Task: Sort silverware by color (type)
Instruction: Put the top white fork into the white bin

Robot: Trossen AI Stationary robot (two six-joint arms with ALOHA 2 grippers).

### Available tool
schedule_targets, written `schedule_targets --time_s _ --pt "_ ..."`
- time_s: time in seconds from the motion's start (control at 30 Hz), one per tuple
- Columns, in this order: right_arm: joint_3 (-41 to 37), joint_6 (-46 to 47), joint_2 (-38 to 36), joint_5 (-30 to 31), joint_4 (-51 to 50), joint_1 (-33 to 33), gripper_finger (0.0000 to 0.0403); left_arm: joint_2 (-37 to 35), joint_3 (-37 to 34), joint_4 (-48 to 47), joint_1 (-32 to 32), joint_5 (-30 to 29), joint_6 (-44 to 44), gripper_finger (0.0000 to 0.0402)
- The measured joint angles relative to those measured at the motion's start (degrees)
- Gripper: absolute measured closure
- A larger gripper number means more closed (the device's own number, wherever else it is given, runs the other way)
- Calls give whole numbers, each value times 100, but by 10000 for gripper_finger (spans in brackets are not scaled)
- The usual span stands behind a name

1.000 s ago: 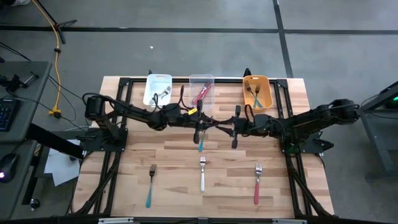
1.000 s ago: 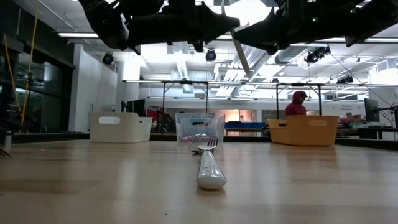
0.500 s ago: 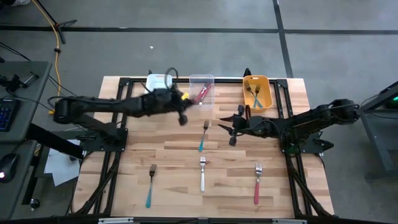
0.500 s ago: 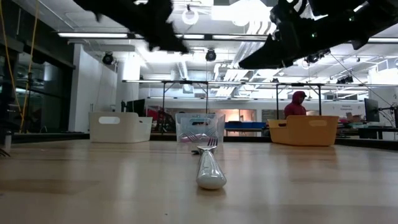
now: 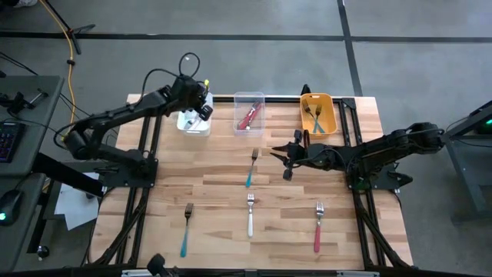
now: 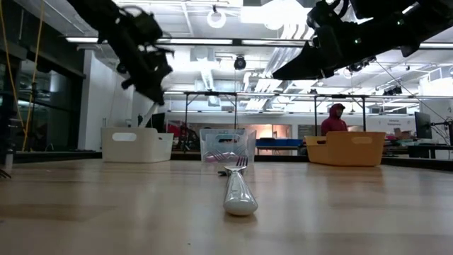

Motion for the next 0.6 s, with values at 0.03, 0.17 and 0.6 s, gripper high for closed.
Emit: schedule_targets --time_s 0.03,0.17,0.6 --pt "0 0 0 0 -8 0 336 109 0 -62 99 62 8 390" --pt "0 0 0 0 -10 0 349 536 0 -271 411 312 15 390" --pt "0 2 0 -11 -68 0 361 1305 0 -348 676 365 135 363"
